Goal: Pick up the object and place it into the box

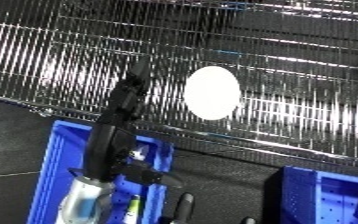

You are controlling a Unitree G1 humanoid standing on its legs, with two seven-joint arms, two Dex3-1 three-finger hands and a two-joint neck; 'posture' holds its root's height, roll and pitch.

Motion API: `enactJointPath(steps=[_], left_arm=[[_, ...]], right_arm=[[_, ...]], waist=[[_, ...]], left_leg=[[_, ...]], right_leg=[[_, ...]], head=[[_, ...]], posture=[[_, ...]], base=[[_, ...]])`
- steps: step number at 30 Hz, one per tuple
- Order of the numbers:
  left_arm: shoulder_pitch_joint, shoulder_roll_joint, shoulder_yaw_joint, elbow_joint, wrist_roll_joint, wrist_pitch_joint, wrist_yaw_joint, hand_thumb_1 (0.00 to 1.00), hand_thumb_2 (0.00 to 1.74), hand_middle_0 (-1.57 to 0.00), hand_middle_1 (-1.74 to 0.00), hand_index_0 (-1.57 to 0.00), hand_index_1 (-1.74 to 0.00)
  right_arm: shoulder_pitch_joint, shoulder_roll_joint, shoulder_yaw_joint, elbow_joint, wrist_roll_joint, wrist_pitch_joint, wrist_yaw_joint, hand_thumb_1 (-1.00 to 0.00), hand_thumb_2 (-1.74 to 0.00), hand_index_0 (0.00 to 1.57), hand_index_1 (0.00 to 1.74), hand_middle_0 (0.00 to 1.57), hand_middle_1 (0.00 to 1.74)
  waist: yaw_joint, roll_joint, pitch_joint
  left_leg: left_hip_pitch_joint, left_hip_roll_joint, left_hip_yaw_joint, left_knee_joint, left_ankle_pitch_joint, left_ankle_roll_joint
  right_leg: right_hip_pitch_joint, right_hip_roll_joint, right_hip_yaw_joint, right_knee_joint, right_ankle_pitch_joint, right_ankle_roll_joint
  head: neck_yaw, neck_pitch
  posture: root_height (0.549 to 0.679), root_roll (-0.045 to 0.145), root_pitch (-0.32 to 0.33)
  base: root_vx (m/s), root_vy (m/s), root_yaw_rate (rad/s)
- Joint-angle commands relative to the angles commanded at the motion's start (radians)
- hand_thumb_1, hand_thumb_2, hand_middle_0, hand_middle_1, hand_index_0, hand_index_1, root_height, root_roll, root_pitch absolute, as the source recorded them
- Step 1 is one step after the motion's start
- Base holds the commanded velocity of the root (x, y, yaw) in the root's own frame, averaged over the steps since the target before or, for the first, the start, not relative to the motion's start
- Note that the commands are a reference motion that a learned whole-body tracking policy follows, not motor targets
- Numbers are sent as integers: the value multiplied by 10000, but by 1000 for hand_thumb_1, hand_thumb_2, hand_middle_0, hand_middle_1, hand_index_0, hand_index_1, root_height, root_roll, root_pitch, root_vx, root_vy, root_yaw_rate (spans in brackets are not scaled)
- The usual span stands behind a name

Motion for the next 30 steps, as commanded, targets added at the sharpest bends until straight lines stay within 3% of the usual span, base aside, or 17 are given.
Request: enactJointPath(steps=[17, 23, 30], left_arm=[[-1496, -180, 114, 2254, 23, -419, 564, 0, 0, 0, 0, 0, 0], [-1901, -245, 141, 2812, 32, -363, 527, 0, 0, 0, 0, 0, 0], [-2450, -341, 50, 3432, 43, -192, 499, 0, 0, 0, 0, 0, 0]], right_arm=[[-121, 6, 460, -606, 66, -116, -32, 0, 0, 0, 0, 0, 0], [-54, -7, 610, -1024, 149, -151, -73, 0, 0, 0, 0, 0, 0], [-39, 17, 802, -1434, 288, -183, -156, 0, 0, 0, 0, 0, 0]], waist=[[-639, -390, 0], [-834, -541, 0], [-1042, -644, 0]], left_leg=[[-856, 268, 151, 690, -274, 36], [-1184, 323, 163, 909, -379, 59], [-1462, 373, 173, 1052, -455, 62]], right_leg=[[-931, 264, 288, 370, 87, 48], [-1248, 370, 347, 483, 116, 81], [-1537, 444, 418, 569, 125, 114]], head=[[-478, 1426], [-558, 2006], [-706, 2313]], posture=[[626, -16, 110], [623, -23, 129], [621, -27, 150]], base=[[-8, 33, -82], [-1, 22, -54], [-1, 13, -34]])
